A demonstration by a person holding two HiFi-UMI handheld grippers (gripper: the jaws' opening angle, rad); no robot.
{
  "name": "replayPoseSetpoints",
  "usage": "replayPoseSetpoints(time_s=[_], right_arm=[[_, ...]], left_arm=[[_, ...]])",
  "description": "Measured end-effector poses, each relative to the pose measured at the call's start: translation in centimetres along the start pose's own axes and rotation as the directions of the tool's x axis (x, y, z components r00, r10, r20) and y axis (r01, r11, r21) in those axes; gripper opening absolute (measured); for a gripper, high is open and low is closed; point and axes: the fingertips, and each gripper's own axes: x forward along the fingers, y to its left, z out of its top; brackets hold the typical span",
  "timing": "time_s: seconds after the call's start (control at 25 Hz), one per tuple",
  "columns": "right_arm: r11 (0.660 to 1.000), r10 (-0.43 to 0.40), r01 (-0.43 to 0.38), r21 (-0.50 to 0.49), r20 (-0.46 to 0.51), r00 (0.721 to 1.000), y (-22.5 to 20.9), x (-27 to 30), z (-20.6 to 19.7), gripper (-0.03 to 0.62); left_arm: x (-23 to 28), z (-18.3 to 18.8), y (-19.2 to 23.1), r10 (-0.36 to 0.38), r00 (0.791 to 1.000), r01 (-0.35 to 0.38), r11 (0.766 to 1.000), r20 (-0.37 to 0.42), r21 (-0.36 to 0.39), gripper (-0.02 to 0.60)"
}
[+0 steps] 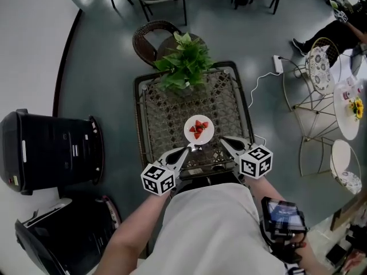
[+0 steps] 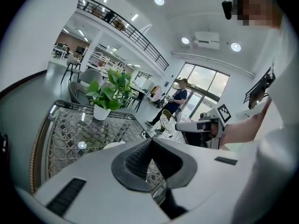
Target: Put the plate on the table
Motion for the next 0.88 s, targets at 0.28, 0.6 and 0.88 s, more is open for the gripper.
replayPoseSetpoints(time_s=[0.28,0.6,0.88], right_arm=[[0.997,0.063,-0.062,-0.043,0.009,0.998,1.3,-2.0,-1.1,0.005],[0.985,0.120,-0.120,-0.127,-0.007,0.993,2.1,-4.8,-1.0,0.005],[0.971,0.178,-0.183,-0.157,-0.046,0.983,2.4,-4.8,-1.4,0.005]], left_arm=[[-0.1,0.8,-2.7,-0.025,0.999,0.023,0.999,0.044,0.037,0.005],[-1.2,0.0,-5.6,0.026,0.994,-0.026,1.000,0.106,0.000,0.005],[-1.8,-0.9,-6.5,0.084,0.987,-0.083,0.996,0.134,-0.013,0.005]])
